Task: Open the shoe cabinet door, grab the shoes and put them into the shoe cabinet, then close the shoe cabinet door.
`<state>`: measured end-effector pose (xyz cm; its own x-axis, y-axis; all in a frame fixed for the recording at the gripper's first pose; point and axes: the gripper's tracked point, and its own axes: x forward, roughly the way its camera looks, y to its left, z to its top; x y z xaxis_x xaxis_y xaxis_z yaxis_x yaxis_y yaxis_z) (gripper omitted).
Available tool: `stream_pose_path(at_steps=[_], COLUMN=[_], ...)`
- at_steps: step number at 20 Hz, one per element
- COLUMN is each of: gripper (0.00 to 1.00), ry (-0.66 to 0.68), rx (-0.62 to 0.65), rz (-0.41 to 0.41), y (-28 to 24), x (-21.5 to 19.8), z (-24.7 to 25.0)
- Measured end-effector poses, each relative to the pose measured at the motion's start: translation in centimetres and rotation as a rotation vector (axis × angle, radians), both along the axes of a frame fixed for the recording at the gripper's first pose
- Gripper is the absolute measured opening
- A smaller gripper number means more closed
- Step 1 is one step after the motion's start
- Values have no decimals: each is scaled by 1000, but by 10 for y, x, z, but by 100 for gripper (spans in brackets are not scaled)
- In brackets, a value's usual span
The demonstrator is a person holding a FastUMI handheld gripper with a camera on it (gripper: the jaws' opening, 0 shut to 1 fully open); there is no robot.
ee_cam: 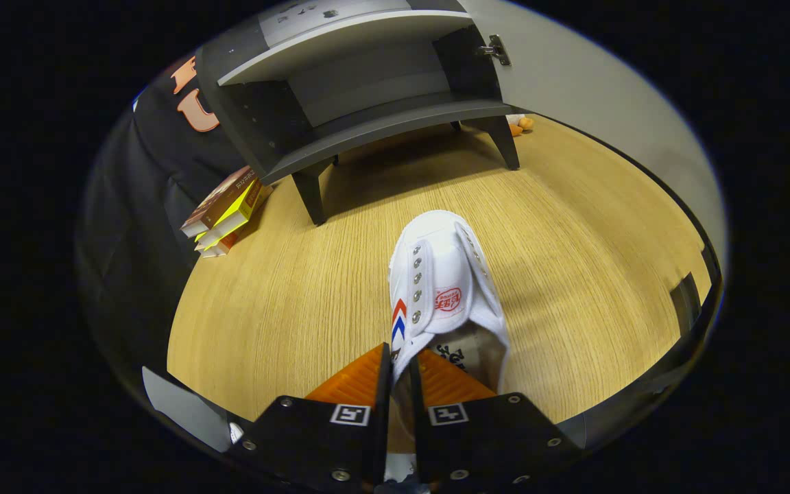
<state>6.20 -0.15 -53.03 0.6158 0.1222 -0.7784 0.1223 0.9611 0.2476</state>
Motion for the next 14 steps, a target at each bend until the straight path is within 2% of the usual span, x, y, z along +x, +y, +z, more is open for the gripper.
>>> stream_pose_path(at_steps=[2, 4, 8, 14], gripper=[4, 0, 0, 0], ry=[-5, 1, -8, -105], rx=[-22, -39, -53, -94], rz=[16, 26, 21, 32], y=[-2, -1, -2, -5], x=[0, 1, 5, 25], z=[0, 0, 7, 47])
